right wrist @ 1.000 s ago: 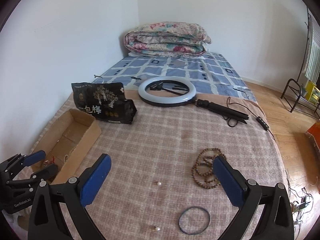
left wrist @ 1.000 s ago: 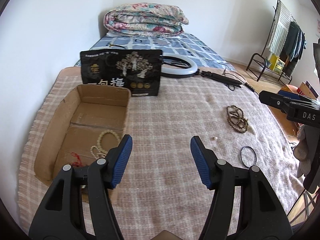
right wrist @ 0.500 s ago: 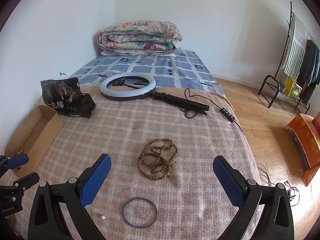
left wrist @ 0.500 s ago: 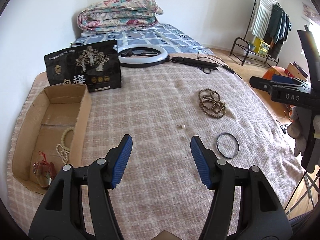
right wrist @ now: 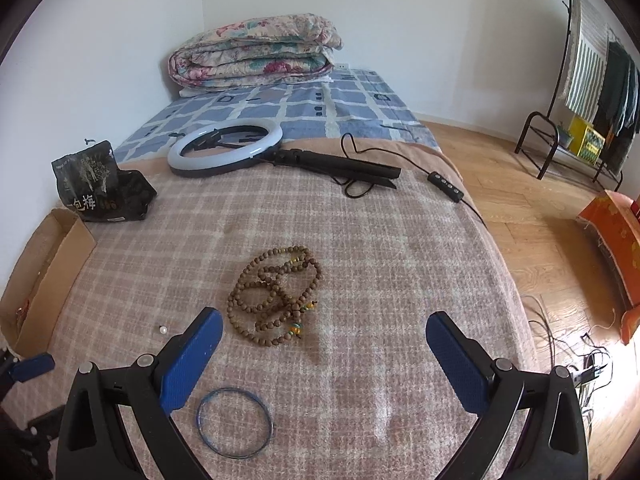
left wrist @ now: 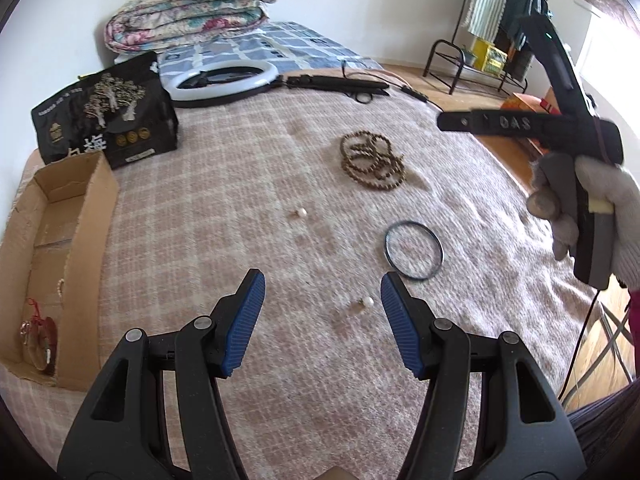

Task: Organize jewelry
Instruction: 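Move both grippers back over the wooden beads and pearl earrings on the bed, then grasp a white pearl earring with the left gripper while the right gripper grasps the wooden prayer beads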

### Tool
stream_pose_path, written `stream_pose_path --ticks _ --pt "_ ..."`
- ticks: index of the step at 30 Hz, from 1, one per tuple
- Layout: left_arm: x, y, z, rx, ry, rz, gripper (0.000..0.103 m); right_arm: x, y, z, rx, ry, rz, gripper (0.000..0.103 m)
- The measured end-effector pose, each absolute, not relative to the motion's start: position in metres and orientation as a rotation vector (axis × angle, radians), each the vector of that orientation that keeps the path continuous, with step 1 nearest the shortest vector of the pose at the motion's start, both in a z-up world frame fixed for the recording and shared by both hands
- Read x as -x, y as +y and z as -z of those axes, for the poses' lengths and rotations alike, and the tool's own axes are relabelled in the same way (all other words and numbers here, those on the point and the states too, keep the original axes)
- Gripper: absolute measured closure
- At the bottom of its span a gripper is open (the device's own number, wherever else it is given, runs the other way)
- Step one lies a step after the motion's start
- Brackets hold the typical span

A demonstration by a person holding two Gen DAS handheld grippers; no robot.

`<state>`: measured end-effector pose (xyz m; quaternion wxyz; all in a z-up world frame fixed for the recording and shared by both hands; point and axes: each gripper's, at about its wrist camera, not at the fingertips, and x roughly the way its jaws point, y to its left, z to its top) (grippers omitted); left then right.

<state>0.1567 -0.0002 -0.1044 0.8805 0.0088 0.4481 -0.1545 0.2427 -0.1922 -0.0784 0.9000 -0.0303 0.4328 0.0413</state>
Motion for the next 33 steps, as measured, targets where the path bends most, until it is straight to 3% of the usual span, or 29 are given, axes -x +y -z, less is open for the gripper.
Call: stream_pose_path --ticks 6,11,15,24,28,30,33 --pt "-0.153 -0.016 0.122 -0.050 0.967 0.381 0.041 -0.264 -0.197 0.106 -0.037 1.000 -0.124 0.000" --pt "-0.154 -0.027 0.137 -0.098 0.991 0.413 0.050 -0.282 -0.201 0.133 -0.122 1.075 -0.124 0.001" --pt "-0.157 -0.034 0.148 -0.126 1.009 0.430 0.060 -0.293 -0.205 0.148 -0.169 1.106 -0.118 0.011" --pt "-0.164 -0.043 0.166 -0.137 1.039 0.436 0.066 -0.313 -0.203 0.162 -0.225 1.118 -0.127 0.021" --pt "-0.168 -0.046 0.174 -0.141 1.056 0.436 0.067 -0.320 -0.196 0.170 -0.215 1.128 -0.133 0.022" --pt "-0.169 -0.046 0.177 -0.146 1.062 0.428 0.073 -0.323 -0.194 0.173 -0.220 1.131 -0.137 0.022" --pt "-0.171 -0.045 0.179 -0.136 1.064 0.426 0.075 -0.327 -0.189 0.176 -0.206 1.130 -0.136 0.024"
